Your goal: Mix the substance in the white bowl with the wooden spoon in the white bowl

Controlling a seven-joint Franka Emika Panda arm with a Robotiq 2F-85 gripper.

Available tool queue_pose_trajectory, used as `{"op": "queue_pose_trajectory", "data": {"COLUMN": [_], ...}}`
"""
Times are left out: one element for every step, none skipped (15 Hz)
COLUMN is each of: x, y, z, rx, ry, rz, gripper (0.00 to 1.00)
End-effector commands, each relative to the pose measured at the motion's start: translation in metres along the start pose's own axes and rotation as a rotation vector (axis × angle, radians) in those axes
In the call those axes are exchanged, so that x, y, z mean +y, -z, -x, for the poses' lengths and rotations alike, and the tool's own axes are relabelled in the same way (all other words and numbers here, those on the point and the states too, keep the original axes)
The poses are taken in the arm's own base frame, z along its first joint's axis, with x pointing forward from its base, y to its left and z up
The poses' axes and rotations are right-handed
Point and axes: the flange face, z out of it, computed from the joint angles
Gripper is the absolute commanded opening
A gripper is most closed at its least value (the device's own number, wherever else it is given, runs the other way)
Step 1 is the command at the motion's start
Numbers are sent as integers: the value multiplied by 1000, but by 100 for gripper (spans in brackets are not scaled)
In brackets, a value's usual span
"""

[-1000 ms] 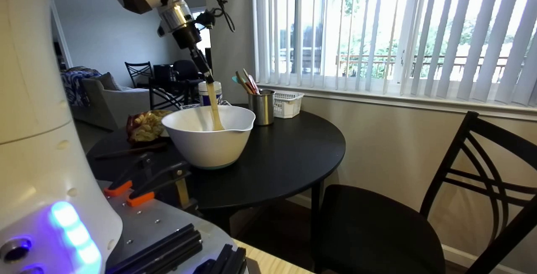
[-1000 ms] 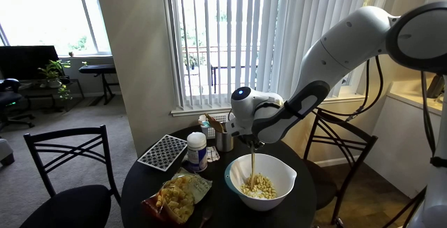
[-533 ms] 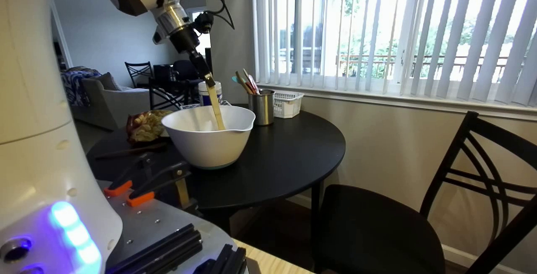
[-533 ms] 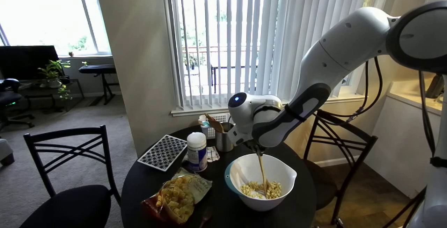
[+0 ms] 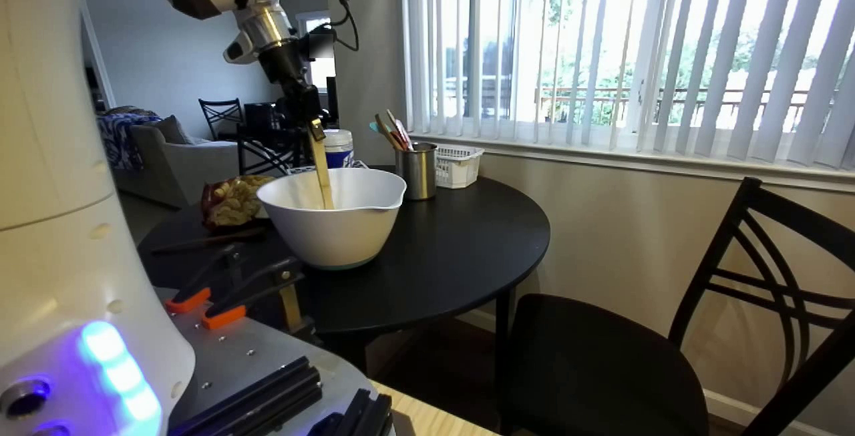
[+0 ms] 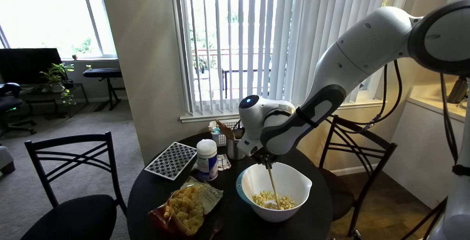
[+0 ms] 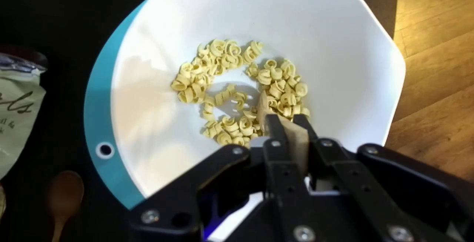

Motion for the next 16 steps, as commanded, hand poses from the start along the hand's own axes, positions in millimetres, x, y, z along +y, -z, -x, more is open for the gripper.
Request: {"op": "queue_pose_trajectory", "data": {"x": [7,10,14,17,18,18,16,14,11,9,6,3,2,1,1,1], "y": [-1,2,5,8,10,9,7,6,5,5,4,3,2,2,2,2], "z": [-13,-13,-11,-7,-4,-1,2,5,8,10,12,13,12,11,9,7], "rx": [75,90,111,126,138,151,164,173,178,177,151,133,118,107,96,83], "ry": [56,48,26,-8,-37,-68,-100,-130,-170,-202,-213,-219,-222,-218,-214,-212], "rz": [137,160,180,196,216,224,229,239,245,244,218,197,176,162,147,134], "gripper": [3,3,3,3,3,3,3,3,3,3,3,3,3,3,3,3]}}
